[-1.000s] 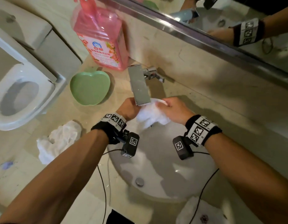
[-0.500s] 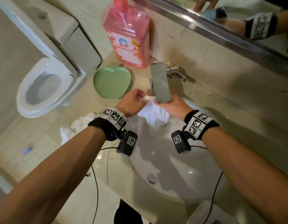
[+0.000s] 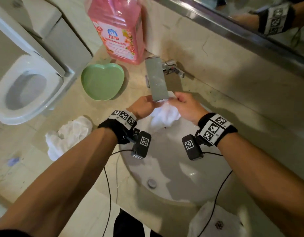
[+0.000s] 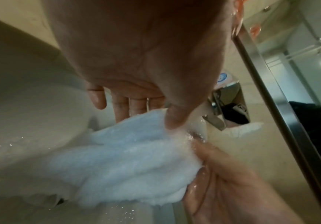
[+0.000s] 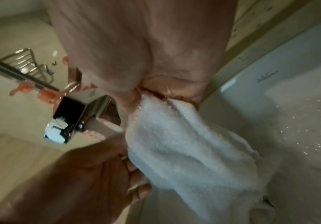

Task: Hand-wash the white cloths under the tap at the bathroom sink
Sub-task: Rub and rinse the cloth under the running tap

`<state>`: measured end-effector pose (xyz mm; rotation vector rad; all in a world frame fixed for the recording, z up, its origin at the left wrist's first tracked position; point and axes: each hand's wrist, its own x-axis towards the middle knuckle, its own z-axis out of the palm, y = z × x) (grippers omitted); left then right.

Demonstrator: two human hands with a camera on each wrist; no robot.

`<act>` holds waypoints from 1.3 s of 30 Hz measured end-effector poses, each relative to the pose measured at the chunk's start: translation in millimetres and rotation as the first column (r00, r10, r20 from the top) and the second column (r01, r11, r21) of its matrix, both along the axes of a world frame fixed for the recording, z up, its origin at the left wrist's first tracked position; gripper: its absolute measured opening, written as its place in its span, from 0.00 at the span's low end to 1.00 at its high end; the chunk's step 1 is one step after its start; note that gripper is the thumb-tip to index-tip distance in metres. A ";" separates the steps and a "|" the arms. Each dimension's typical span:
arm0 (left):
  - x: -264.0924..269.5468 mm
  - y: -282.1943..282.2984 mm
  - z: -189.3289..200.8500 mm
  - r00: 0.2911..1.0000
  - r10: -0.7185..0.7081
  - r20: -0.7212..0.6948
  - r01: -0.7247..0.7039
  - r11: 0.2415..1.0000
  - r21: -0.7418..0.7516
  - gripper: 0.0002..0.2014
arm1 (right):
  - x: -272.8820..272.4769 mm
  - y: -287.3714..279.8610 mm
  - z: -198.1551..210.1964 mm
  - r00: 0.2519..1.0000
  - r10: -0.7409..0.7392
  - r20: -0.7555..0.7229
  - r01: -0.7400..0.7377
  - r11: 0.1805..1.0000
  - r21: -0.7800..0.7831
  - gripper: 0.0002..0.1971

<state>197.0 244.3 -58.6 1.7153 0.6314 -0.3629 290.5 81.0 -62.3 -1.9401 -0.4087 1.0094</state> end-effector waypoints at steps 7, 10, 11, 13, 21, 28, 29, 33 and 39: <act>-1.5 -5.2 4.0 0.991 -0.132 0.024 0.129 0.985 0.112 0.07 | -2.0 -7.5 5.1 0.993 0.096 -0.064 -0.099 0.994 -0.051 0.08; -2.0 4.1 7.0 0.993 -0.118 0.012 0.115 0.983 0.144 0.15 | -8.2 5.3 6.7 0.993 0.115 0.037 -0.115 0.993 -0.015 0.07; -3.4 8.5 7.6 0.995 -0.095 -0.009 0.095 0.984 0.150 0.16 | -8.6 8.6 5.9 0.995 0.078 0.058 -0.079 0.997 0.010 0.08; -10.6 15.3 5.3 0.997 -0.056 -0.048 0.062 0.988 0.139 0.17 | -6.9 13.6 3.8 1.000 -0.004 0.015 0.004 0.999 0.033 0.09; -7.5 2.9 0.2 0.991 -0.126 0.043 0.117 0.979 0.166 0.11 | -1.0 -6.5 6.7 0.999 -0.041 -0.013 0.041 0.998 0.044 0.15; 1.2 -3.2 7.7 0.985 -0.110 0.135 0.102 0.993 0.062 0.17 | -7.9 -4.7 0.1 0.985 0.130 0.110 -0.120 0.988 -0.095 0.27; 0.1 -1.9 6.9 0.985 -0.115 0.129 0.110 0.993 0.045 0.19 | -7.1 -3.5 1.6 0.986 0.098 0.133 -0.089 0.994 -0.065 0.24; -7.7 3.1 -6.5 0.980 -0.199 -0.002 0.199 0.976 0.090 0.13 | 5.6 -3.4 13.3 0.988 -0.141 -0.060 0.148 0.977 0.154 0.10; -13.9 18.0 -1.4 0.973 -0.193 0.123 0.169 0.969 0.180 0.11 | 14.1 -7.6 12.1 0.982 -0.158 -0.101 0.168 0.981 0.101 0.13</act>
